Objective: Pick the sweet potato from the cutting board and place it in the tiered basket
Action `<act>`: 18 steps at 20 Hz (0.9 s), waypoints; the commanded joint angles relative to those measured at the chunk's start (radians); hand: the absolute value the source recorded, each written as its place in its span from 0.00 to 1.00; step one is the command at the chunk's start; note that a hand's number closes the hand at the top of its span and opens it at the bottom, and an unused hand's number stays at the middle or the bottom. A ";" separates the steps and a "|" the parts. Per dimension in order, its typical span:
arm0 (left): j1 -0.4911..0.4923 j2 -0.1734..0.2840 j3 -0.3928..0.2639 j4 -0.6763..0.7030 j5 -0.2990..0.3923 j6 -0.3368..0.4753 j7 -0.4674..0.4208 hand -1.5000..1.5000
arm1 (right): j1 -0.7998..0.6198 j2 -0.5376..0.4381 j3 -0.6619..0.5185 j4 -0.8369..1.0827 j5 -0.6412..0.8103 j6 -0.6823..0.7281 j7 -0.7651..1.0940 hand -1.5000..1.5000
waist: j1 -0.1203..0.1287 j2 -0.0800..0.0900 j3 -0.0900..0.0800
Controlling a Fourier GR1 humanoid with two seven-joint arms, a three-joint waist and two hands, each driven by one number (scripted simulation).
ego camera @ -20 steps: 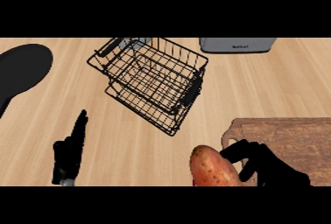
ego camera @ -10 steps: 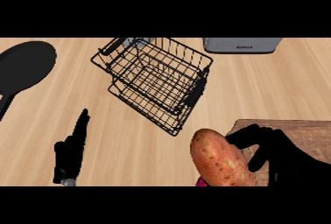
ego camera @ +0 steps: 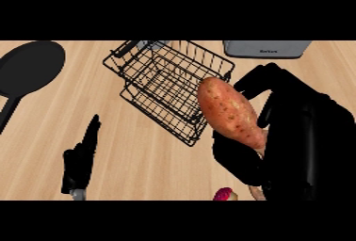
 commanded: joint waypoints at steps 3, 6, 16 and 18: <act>0.019 -0.002 -0.002 0.036 0.002 -0.012 0.008 0.50 | -0.238 0.010 -0.123 0.249 -0.144 0.016 0.216 1.00 | 0.021 0.006 -0.004; 0.005 -0.011 0.011 0.058 0.022 -0.024 -0.013 0.50 | -0.312 0.010 -0.167 0.390 -0.188 -0.007 0.159 1.00 | 0.012 0.009 -0.003; 0.019 -0.022 -0.001 0.039 -0.003 -0.006 0.007 0.50 | -0.428 0.010 -0.209 0.748 -0.210 -0.176 0.120 1.00 | 0.010 0.010 -0.001; 0.011 -0.024 -0.011 0.036 -0.017 -0.002 0.031 0.50 | -0.436 0.010 -0.225 0.809 -0.215 -0.222 0.084 1.00 | 0.007 0.010 -0.001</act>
